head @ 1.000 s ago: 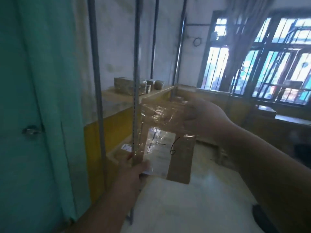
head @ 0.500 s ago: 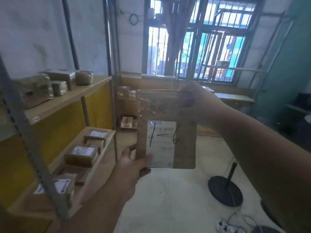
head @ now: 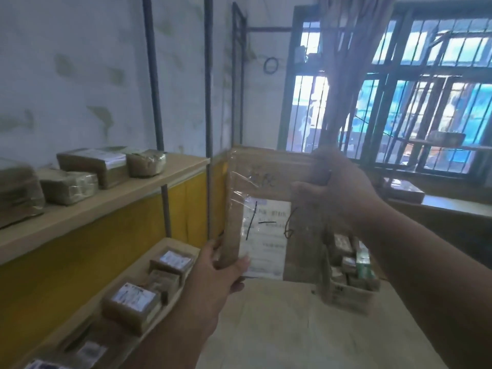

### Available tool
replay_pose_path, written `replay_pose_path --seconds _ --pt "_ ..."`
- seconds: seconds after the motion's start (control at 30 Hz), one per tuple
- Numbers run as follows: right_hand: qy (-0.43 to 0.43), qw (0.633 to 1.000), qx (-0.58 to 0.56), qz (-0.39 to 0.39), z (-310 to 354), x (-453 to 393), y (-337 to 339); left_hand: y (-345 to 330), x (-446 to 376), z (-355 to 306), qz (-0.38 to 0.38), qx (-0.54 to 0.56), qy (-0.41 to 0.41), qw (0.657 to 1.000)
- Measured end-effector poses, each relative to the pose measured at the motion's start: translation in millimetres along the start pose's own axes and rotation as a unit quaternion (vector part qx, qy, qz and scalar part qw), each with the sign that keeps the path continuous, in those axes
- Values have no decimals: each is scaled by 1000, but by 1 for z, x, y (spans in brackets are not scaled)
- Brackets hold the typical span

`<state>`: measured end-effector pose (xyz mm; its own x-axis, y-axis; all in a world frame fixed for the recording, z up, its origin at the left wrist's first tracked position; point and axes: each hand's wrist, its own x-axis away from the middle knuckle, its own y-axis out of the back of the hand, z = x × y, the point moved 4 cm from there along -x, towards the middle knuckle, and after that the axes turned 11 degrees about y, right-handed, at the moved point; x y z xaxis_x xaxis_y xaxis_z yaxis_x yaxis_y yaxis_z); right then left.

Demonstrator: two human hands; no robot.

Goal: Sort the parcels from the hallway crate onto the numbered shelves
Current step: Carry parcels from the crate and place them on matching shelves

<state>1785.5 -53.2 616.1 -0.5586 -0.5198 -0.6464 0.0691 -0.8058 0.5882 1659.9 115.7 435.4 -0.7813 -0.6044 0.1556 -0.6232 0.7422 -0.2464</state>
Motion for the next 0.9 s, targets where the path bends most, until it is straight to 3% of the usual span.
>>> replay_pose_path --seconds 0.23,0.63,0.9 --pt "38 998 -44 23 -49 -110 -81 24 -109 -43 -65 -52 -41 996" --pt "76 992 -99 27 -140 -253 -119 -11 -261 -95 -110 -134 -102 979" --pt "145 964 -219 30 -189 -353 -167 -35 -308 -113 -246 -225 -136 933"
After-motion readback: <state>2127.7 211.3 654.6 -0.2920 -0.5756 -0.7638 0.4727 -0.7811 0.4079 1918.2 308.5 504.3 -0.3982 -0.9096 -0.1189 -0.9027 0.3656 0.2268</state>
